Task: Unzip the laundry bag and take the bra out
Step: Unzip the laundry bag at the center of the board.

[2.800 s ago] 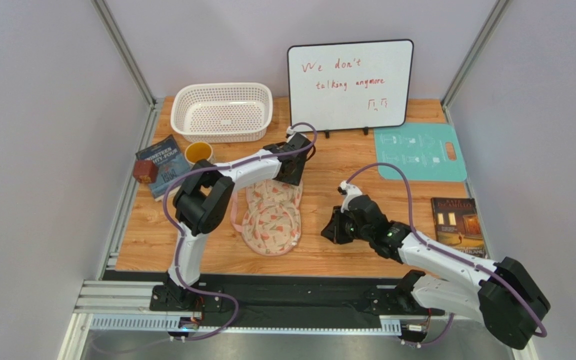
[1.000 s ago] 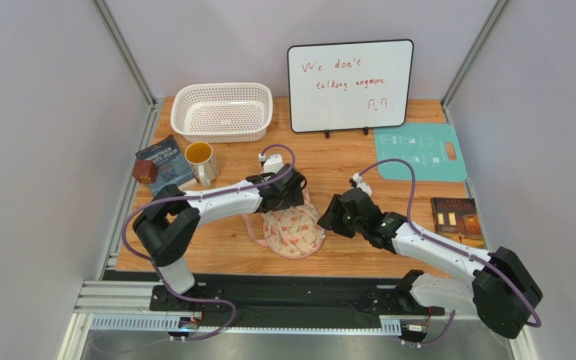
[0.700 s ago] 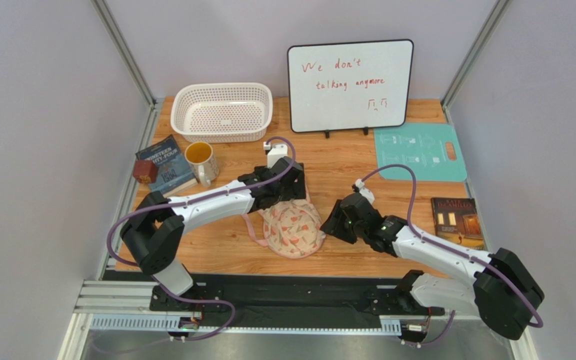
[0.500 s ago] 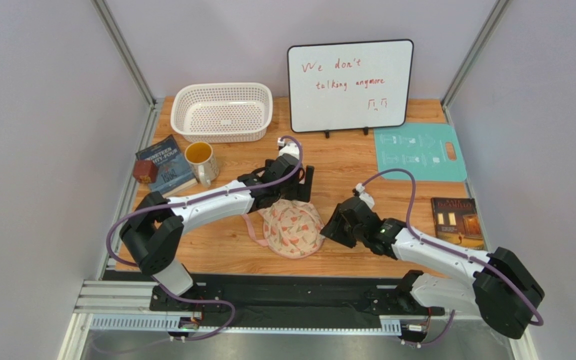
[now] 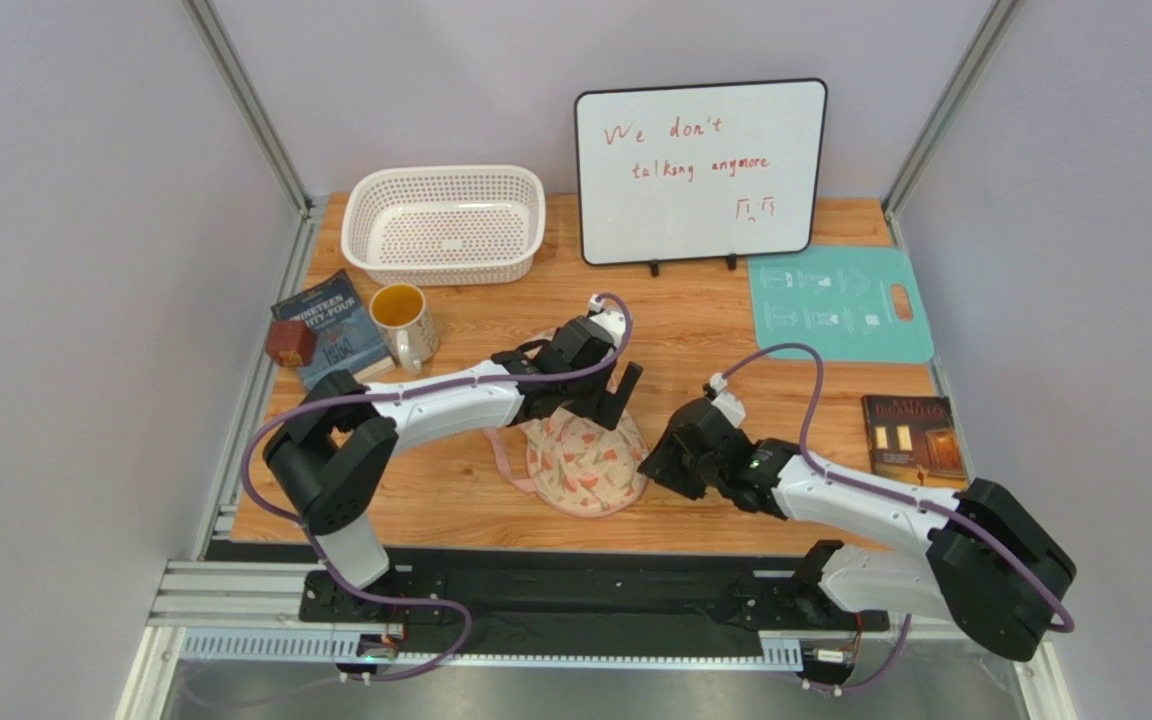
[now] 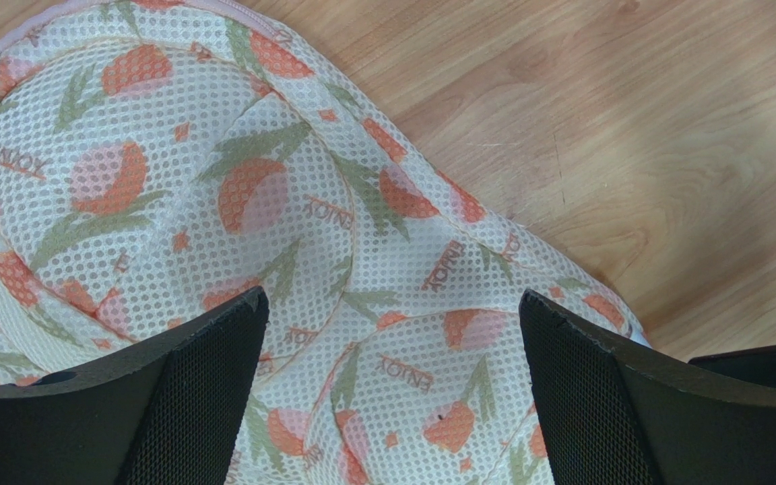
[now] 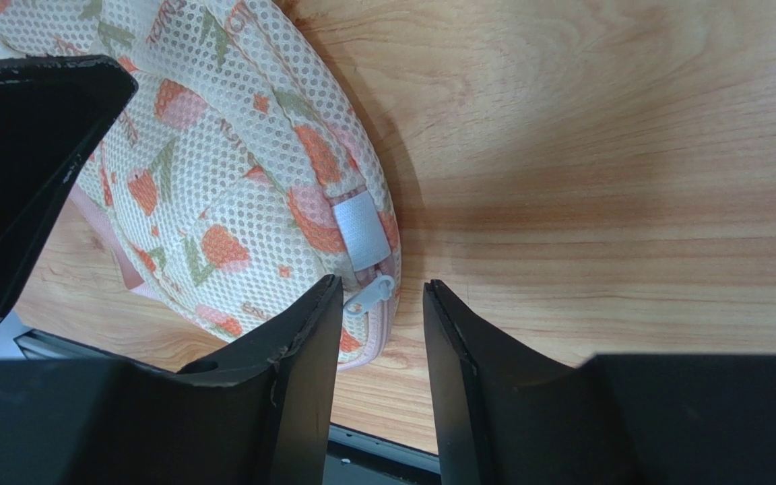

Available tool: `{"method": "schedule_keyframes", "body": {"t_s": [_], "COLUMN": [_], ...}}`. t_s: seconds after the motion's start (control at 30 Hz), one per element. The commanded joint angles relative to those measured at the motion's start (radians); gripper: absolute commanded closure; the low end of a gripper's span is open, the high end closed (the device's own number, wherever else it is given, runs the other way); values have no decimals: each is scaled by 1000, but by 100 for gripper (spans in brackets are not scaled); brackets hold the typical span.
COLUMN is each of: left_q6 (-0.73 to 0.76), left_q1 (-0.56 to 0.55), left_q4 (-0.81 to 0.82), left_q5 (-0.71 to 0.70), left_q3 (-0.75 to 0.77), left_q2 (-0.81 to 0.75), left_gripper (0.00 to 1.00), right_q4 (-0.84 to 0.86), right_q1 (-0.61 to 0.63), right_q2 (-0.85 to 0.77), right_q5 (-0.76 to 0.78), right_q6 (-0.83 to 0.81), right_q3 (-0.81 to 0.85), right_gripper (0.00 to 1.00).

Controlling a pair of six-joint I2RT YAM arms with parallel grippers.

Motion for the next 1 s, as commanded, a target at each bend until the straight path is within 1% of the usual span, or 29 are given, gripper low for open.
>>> {"method": "schedule_keyframes", "body": {"t_s": [0.0, 0.1, 0.13, 0.2, 0.23, 0.3, 0.4, 0.5, 0.6, 0.67, 0.83, 0.87, 0.97], "left_q6": [27, 24, 24, 21, 20, 18, 12, -19, -85, -127, -158, -160, -157], "left_q1": [-1, -1, -1, -3, -3, -1, -1, 0, 2, 3, 16, 17, 17], "left_q4": [11, 9, 9, 9, 9, 6, 1, -20, -57, -60, -60, -60, -68], "left_q5": [5, -6, -7, -10, -16, -22, -29, -61, -122, -137, -95, -84, -49], "left_q3": [-13, -25, -30, -36, -40, -47, -56, -62, -68, -80, -99, -100, -100], "left_q2": [-5, 5, 9, 23, 29, 46, 72, 92, 94, 81, 15, -9, -64], "left_gripper": [0, 0, 0, 0, 0, 0, 1, 1, 1, 0, 0, 0, 0], "right_q4": [67, 98, 104, 116, 112, 101, 82, 56, 17, -20, -26, -23, -19], "right_q1": [7, 14, 17, 26, 30, 37, 40, 40, 39, 33, -30, -58, -88], "right_q2": [43, 80, 86, 98, 100, 101, 91, 83, 89, 100, 121, 131, 155], "right_q5": [29, 15, 17, 22, 28, 35, 52, 74, 101, 121, 75, 63, 22], "right_q6": [27, 31, 34, 39, 39, 37, 33, 21, -13, -58, -177, -230, -333], "right_q3": [33, 30, 28, 28, 33, 37, 43, 52, 85, 109, 177, 190, 240], "right_gripper": [61, 67, 74, 79, 84, 85, 91, 100, 100, 100, 100, 100, 100]}}
